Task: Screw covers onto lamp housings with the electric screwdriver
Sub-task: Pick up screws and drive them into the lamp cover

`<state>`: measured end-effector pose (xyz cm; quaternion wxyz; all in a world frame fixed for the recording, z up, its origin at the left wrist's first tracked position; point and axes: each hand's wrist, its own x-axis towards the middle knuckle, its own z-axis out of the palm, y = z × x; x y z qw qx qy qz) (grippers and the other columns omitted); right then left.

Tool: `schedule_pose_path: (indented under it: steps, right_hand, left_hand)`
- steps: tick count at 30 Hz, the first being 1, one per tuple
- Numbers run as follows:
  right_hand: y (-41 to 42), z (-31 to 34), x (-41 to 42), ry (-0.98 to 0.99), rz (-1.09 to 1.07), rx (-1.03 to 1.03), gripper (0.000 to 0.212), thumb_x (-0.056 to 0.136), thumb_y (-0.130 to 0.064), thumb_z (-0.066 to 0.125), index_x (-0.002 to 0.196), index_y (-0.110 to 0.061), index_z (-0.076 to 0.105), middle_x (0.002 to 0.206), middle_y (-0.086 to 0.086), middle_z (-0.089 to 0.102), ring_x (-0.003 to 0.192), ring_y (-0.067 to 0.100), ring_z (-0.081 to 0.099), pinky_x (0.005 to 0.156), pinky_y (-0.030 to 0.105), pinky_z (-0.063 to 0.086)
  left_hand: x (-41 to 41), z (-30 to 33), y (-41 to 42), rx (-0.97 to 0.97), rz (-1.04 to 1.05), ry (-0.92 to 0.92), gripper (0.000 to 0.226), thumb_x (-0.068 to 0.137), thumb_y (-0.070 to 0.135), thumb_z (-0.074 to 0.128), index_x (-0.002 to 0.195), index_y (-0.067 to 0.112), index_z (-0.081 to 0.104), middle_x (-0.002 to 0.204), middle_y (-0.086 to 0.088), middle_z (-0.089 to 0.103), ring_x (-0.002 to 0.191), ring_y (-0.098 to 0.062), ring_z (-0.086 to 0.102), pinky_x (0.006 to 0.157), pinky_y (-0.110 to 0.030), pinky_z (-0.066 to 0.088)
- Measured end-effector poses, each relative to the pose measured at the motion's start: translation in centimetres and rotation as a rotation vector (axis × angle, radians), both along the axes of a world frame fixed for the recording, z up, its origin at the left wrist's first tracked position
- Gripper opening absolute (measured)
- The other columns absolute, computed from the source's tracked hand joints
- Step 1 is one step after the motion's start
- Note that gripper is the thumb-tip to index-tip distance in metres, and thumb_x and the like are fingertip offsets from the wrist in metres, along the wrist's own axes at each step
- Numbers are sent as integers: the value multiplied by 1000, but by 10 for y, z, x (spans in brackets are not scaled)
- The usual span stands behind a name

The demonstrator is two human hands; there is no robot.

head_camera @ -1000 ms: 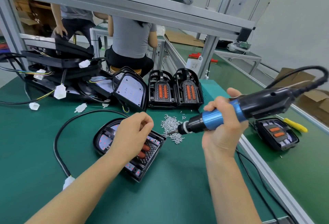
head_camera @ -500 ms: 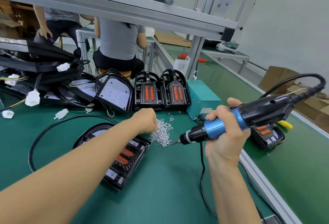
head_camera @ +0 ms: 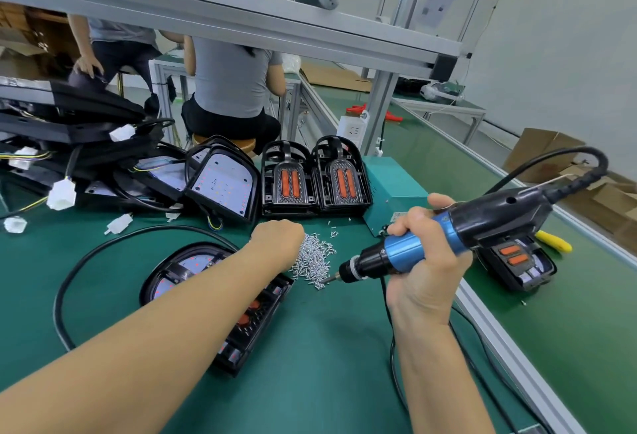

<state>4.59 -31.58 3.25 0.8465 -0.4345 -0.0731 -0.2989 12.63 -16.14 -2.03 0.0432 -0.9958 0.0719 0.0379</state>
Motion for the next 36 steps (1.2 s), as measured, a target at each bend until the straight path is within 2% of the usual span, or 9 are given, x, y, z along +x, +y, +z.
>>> schedule_pose_path:
  steps: [3,7,11,15,20,23,26,28,36]
  right_hand:
    - [0,1,-1,6,12,0,27,71,2,57,93,-13,54,57,-2,53,55,17,52,57,23,46]
    - [-2,6,-4,1,0,13,26,71,1,57,92,-14,55,57,-2,53,55,18,51,59,25,46]
    - [-7,15,-8,-17,17,46,25,73,1,57,91,-15,55,59,-2,51,53,16,51,58,25,45]
    - [-8,29,-14,-50,51,114,25,72,1,54,90,-16,55,59,-1,47,50,13,50,59,25,45]
    - [1,45,-26,-87,155,184,22,71,-3,52,88,-18,54,57,-5,48,50,10,46,59,24,45]
    - [8,53,-33,-91,213,204,20,71,-6,51,86,-18,54,56,-7,48,49,8,45,58,22,45]
    - [14,58,-38,-99,255,208,19,71,-8,49,87,-18,54,56,-7,48,48,8,45,57,21,44]
    - [18,59,-40,-99,275,202,19,71,-9,48,88,-18,53,56,-7,48,48,8,45,57,21,44]
    - [38,59,-47,-117,318,166,21,72,-7,49,90,-17,52,56,-7,48,49,8,45,57,23,45]
  left_hand:
    - [-1,4,2,31,22,21,20,84,-8,46,84,12,43,79,-4,49,79,-27,54,64,-32,38]
    - [-4,6,5,-34,38,35,19,88,-4,44,73,9,42,70,-2,43,68,-24,47,63,-32,37]
    - [-15,20,17,-487,-57,41,17,94,13,46,78,12,53,80,-3,53,70,-21,45,67,-29,39]
    - [-65,28,29,-968,-125,-22,17,92,23,56,78,18,64,68,11,58,59,-4,46,61,-23,40]
    - [-117,21,41,-1501,-22,66,9,75,33,67,76,24,68,68,3,61,68,-16,49,65,-32,40]
    - [-132,21,44,-1591,1,50,16,68,38,70,77,25,70,67,4,63,67,-12,52,64,-30,42]
    - [-141,22,47,-1641,19,11,3,77,21,75,77,22,71,69,3,65,67,-11,56,69,-29,46]
    - [-145,23,50,-1665,47,-9,11,82,12,71,76,20,72,71,2,67,68,-11,59,70,-32,49]
    - [-158,28,58,-1716,44,-74,18,83,6,66,72,18,73,68,0,67,66,-12,60,68,-24,51]
